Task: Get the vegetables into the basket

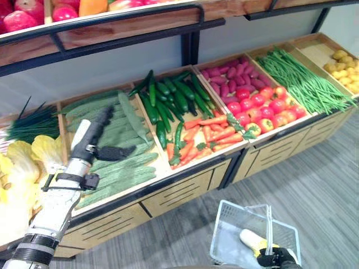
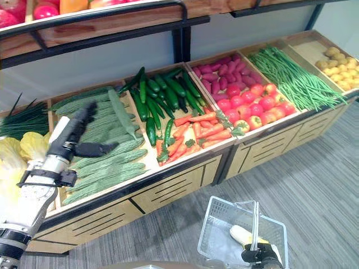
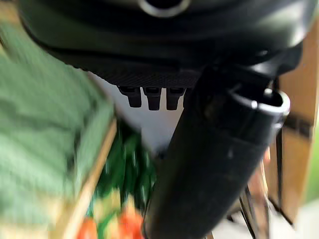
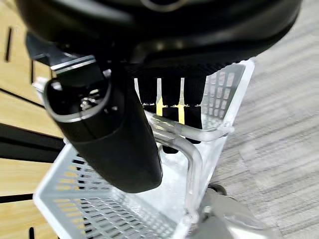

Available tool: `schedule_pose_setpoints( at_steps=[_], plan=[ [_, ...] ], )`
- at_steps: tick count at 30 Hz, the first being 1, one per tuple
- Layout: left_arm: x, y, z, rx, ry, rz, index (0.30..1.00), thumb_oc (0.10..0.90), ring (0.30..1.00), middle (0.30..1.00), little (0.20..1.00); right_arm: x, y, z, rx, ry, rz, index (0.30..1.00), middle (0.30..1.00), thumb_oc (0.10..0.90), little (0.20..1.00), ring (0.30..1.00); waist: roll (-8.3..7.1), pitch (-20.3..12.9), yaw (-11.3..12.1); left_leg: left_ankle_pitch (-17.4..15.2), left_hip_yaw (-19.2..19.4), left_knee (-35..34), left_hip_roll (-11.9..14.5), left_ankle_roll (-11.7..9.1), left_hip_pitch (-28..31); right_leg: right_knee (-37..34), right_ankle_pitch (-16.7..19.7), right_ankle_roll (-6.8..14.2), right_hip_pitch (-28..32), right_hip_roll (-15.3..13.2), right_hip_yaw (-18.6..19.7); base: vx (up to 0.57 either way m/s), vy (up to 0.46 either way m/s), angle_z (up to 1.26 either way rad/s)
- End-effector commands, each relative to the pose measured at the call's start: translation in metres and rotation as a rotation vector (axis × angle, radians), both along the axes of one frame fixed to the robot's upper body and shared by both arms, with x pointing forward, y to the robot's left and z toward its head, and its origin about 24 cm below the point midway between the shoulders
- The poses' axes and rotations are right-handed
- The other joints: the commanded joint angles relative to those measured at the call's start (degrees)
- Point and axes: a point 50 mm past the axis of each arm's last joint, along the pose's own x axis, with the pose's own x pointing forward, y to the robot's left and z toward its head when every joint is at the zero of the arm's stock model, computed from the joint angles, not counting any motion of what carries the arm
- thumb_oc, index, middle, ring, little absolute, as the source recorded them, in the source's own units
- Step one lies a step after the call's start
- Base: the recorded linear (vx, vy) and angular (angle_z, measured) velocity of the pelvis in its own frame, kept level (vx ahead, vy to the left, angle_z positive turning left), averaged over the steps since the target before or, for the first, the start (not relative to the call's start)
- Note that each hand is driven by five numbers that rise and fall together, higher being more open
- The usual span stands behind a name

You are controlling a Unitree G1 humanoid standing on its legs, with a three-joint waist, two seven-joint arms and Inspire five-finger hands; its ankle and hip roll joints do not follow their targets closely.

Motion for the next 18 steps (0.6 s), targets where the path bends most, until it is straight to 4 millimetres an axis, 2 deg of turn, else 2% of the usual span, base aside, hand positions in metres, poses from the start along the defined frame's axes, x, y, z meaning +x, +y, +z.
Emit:
schedule_pose_setpoints(
  at_steps=[1,2,3,12,13,18],
  plan=[
    [0.024,0.004,0.049,-0.035,-0.164,-0.051,1.0,0.9,1.0,1.0,1.0,0.017,-0.012,0.01,-0.042,-0.046,0.067,0.3,0.3,0.4,0.3,0.3,-3.55,-3.65,-0.82,0.12,1.88,0.06,1.68,-2.0,-1.24,0.32,-0.31,5.85,-0.69,-4.73,2.48,0.03,-0.014,-0.45],
    [0.026,0.0,0.049,-0.041,-0.163,-0.061,1.0,0.9,1.0,1.0,1.0,0.016,-0.013,0.01,-0.041,-0.043,0.063,0.3,0.3,0.4,0.3,0.3,-3.48,-3.6,-0.75,0.06,2.22,0.06,1.73,-1.98,-1.03,0.32,-0.23,5.8,-0.88,-4.55,2.84,0.05,-0.017,-0.55],
    [0.031,-0.006,0.04,-0.038,-0.118,-0.081,1.0,0.9,1.0,1.0,1.0,0.018,-0.013,0.01,-0.043,-0.04,0.068,0.3,0.3,0.4,0.3,0.3,-3.35,-3.62,-1.32,-0.03,2.78,0.06,1.93,-1.96,-0.69,0.32,-0.22,5.87,-1.19,-4.31,3.45,0.04,-0.012,-0.45],
    [0.044,-0.016,0.025,0.0,-0.04,-0.095,1.0,0.9,1.0,1.0,1.0,0.022,-0.013,0.011,-0.047,-0.05,0.083,0.3,0.3,0.4,0.3,0.3,-3.07,-3.4,-2.65,-0.2,4.34,0.06,2.21,-1.97,0.18,0.32,-0.24,5.85,-1.57,-3.63,4.97,0.03,-0.013,-0.13],
    [0.052,-0.02,0.023,0.094,-0.042,-0.069,1.0,0.9,1.0,1.0,1.0,0.023,-0.012,0.011,-0.045,-0.049,0.094,0.3,0.3,0.4,0.3,0.3,-3.0,-3.11,-3.01,-0.24,4.72,0.06,2.31,-2.02,0.17,0.32,-0.15,5.9,-1.97,-3.46,5.44,0.04,-0.011,-0.05],
    [0.063,-0.023,0.029,0.208,-0.091,-0.016,1.0,0.9,1.0,1.0,1.0,0.027,-0.012,0.012,-0.05,-0.063,0.095,0.3,0.3,0.4,0.3,0.3,-2.99,-2.98,-3.22,-0.34,4.53,0.06,2.39,-2.08,-0.17,0.32,-0.35,5.93,-2.08,-3.32,5.24,0.02,-0.008,-0.02]
  ],
)
